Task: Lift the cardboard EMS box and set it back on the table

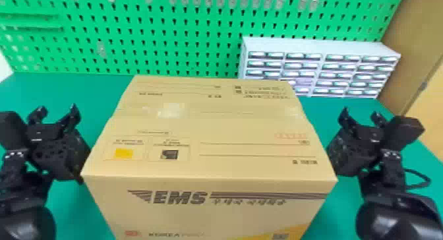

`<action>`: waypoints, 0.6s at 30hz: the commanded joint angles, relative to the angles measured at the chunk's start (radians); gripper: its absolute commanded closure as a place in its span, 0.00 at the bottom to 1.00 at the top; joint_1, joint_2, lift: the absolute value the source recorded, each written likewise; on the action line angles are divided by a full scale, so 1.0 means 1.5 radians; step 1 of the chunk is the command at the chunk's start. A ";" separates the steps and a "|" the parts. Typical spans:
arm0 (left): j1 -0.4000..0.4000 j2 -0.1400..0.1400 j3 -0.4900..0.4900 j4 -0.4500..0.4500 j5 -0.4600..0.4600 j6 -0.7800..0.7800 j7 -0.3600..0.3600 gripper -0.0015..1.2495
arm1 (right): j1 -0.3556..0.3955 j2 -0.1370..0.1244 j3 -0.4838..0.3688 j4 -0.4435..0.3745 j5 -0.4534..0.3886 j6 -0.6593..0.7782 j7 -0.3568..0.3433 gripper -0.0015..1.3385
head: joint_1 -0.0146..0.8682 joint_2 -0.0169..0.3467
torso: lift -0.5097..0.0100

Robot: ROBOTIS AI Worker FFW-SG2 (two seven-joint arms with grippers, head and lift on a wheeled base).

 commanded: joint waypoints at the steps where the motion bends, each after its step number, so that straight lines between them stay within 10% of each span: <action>1: -0.001 0.000 0.001 0.000 0.000 -0.003 0.000 0.41 | 0.001 0.003 -0.002 0.000 0.000 0.000 0.000 0.35 | 0.78 0.00 | 0.80; 18: -0.004 0.000 -0.001 0.000 -0.001 -0.004 0.000 0.41 | -0.004 0.006 -0.001 0.000 0.002 0.000 0.000 0.35 | 0.78 0.00 | 0.80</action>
